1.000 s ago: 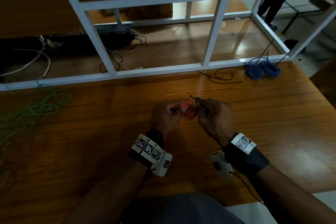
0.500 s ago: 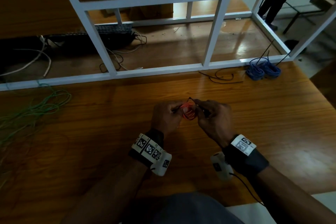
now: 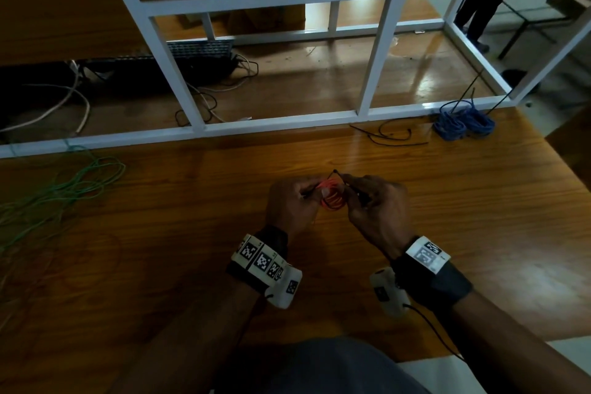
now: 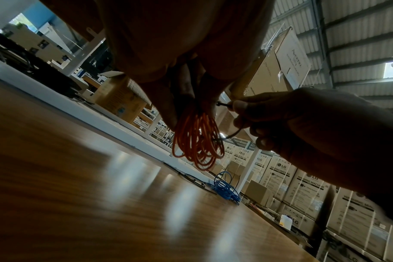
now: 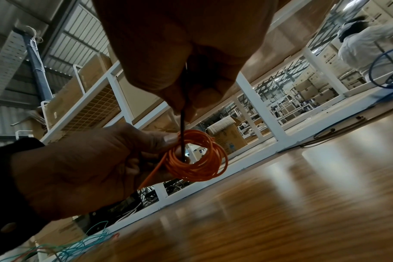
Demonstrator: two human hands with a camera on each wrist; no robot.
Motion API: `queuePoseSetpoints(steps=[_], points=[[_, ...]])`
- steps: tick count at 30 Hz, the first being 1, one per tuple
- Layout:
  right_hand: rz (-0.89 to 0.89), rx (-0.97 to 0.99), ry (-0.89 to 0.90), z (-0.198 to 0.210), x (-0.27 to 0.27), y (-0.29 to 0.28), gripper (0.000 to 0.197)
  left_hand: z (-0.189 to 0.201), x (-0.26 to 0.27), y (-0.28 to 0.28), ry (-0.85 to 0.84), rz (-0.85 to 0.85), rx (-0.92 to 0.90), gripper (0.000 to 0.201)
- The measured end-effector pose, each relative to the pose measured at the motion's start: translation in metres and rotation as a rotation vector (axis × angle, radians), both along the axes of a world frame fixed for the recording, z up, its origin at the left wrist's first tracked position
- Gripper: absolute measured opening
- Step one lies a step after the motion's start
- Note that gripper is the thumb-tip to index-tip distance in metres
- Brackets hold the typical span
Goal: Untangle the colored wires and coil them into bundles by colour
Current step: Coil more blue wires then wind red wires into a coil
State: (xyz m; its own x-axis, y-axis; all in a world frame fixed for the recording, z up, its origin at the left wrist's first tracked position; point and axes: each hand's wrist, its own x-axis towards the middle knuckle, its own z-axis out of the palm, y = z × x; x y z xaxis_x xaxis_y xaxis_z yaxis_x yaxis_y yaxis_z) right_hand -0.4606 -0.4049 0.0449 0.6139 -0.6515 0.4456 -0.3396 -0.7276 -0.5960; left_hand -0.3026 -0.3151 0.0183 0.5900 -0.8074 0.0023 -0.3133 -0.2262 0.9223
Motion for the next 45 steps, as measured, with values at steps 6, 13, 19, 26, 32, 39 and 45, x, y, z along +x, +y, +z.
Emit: queuePoseSetpoints(steps=[6, 13, 19, 26, 32, 39, 45], points=[[0.014, 0.016, 0.037, -0.001, 0.000, 0.001, 0.026, -0.002, -0.002, -0.001, 0.006, 0.003, -0.011, 0.026], [-0.024, -0.023, -0.039, -0.001, -0.001, 0.000, 0.025, -0.002, -0.001, -0.004, 0.053, 0.000, 0.025, 0.028], [-0.014, -0.029, -0.056, -0.002, -0.001, 0.000, 0.025, 0.003, -0.003, -0.002, 0.012, 0.001, 0.012, 0.027], [-0.008, -0.028, -0.007, -0.001, -0.002, 0.001, 0.024, 0.009, -0.006, 0.001, -0.067, -0.013, -0.023, 0.025], [0.005, 0.004, 0.038, -0.001, -0.003, 0.003, 0.022, 0.015, -0.006, 0.004, -0.151, -0.027, -0.009, 0.026], [0.030, 0.011, 0.064, -0.002, -0.002, 0.004, 0.021, 0.019, -0.005, 0.007, -0.223, -0.060, 0.001, 0.029], [0.059, 0.079, 0.053, 0.001, -0.004, 0.005, 0.021, 0.023, -0.002, 0.011, -0.261, -0.125, -0.054, 0.035]])
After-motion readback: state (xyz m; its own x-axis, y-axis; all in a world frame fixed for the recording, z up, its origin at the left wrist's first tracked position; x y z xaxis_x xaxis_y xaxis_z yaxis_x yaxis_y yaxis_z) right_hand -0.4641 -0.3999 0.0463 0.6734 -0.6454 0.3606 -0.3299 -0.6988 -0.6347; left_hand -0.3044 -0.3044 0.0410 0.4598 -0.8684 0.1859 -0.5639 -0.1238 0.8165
